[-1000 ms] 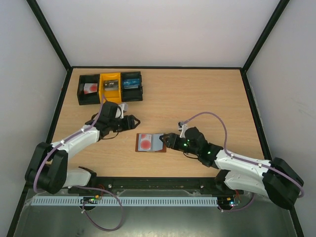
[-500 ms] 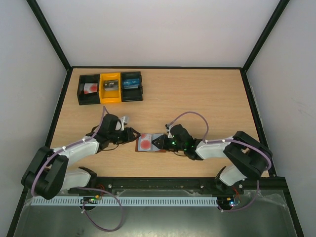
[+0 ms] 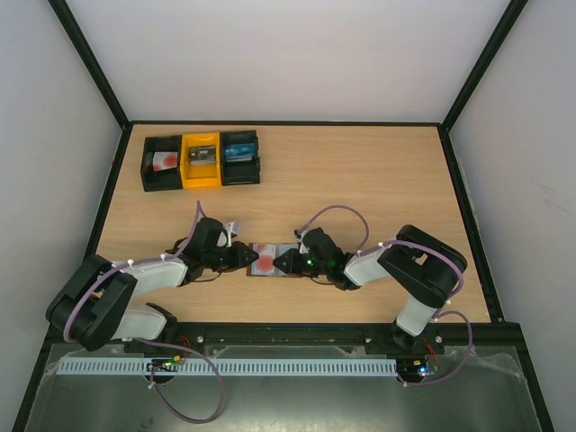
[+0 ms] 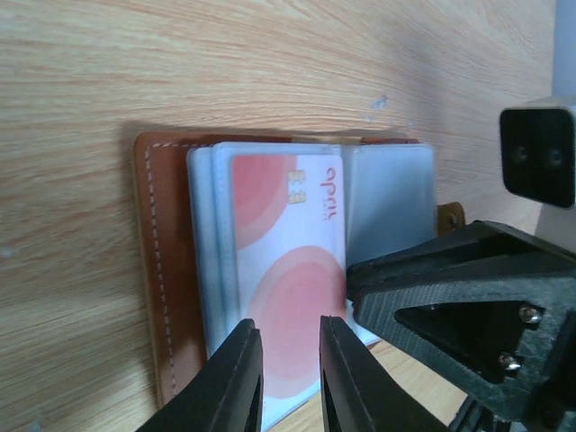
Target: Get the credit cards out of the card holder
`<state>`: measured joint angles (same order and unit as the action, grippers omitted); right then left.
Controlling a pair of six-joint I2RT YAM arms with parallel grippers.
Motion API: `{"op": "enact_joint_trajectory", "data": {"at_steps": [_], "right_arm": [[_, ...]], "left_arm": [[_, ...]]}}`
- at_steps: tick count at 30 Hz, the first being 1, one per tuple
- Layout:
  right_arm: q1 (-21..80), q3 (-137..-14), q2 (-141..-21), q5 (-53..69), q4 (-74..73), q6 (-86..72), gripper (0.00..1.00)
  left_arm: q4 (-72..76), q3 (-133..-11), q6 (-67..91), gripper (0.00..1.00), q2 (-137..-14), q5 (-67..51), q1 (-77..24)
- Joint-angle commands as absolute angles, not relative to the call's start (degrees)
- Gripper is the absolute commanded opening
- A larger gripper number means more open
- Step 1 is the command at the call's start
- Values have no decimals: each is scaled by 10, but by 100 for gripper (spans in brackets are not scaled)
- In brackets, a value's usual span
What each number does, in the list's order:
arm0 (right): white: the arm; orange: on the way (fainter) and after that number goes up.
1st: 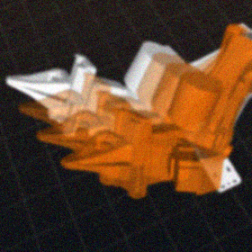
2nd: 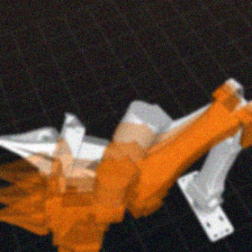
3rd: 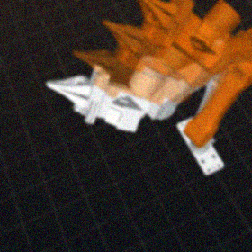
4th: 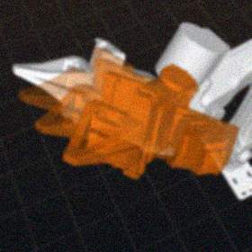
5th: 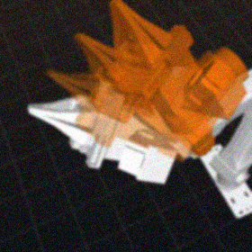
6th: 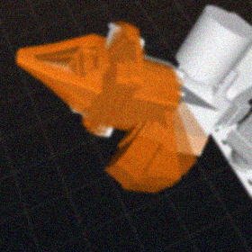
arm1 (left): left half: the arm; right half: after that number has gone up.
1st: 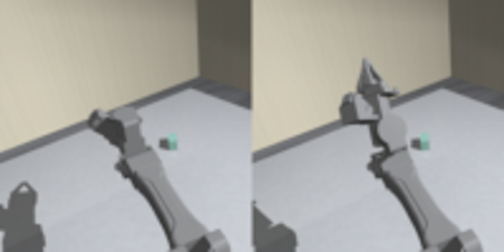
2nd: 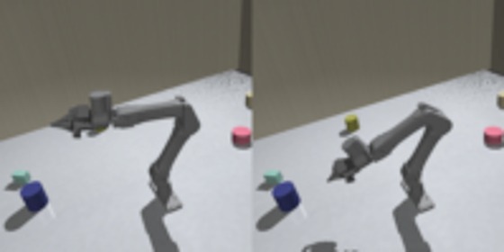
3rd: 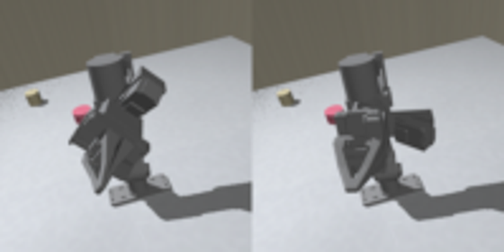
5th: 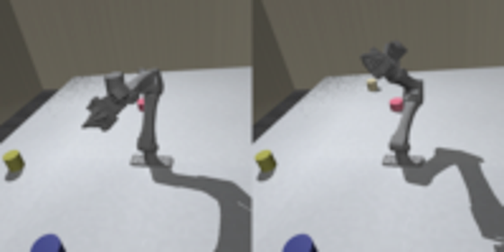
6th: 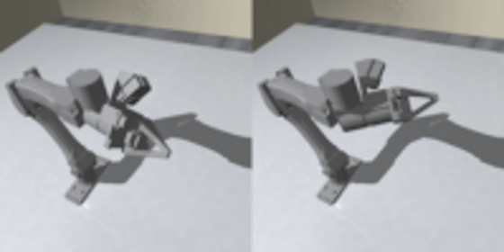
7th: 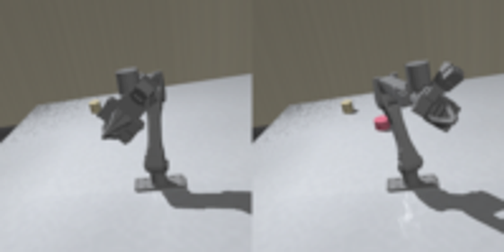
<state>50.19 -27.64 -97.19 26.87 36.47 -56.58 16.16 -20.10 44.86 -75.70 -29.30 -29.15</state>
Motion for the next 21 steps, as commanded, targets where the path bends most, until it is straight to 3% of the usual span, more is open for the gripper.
{"op": "enact_joint_trajectory", "data": {"at_steps": [1, 12, 21], "right_arm": [[494, -277, -996, 250, 387, -546, 16], [490, -266, -1022, 289, 464, -572, 15], [486, -252, -996, 287, 461, -567, 3]], "left_arm": [[197, -183, 453, 18, -780, -269, -298], [209, -167, 468, 5, -813, -246, -333], [165, -182, 450, 3, -808, -204, -334]]}}
